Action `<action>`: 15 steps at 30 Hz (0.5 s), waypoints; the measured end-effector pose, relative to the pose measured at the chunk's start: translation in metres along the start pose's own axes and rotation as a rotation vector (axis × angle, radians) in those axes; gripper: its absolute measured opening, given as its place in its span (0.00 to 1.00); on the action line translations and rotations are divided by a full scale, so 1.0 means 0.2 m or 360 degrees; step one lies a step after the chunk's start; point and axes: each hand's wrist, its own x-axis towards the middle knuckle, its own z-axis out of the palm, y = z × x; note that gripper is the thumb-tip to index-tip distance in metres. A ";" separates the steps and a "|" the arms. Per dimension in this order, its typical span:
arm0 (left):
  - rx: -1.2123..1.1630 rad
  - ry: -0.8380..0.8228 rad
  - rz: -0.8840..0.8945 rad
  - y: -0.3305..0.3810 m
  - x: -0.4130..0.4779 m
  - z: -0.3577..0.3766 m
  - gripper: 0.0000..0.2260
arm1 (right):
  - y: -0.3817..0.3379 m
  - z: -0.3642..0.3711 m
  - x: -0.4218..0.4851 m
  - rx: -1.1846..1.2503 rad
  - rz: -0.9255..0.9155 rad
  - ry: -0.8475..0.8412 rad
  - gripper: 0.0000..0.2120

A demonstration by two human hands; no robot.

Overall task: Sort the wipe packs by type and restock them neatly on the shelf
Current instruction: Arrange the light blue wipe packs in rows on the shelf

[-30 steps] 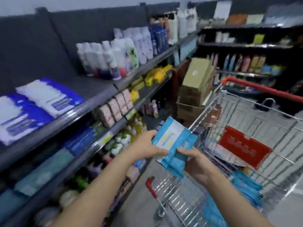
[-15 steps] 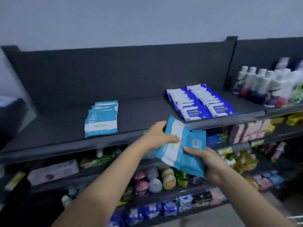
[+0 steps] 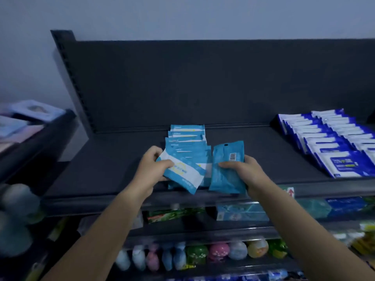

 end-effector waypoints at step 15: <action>-0.0404 -0.0008 0.0157 -0.13 0.01 -0.01 0.26 | -0.03 0.05 0.15 0.0023 0.0408 -0.0266 0.15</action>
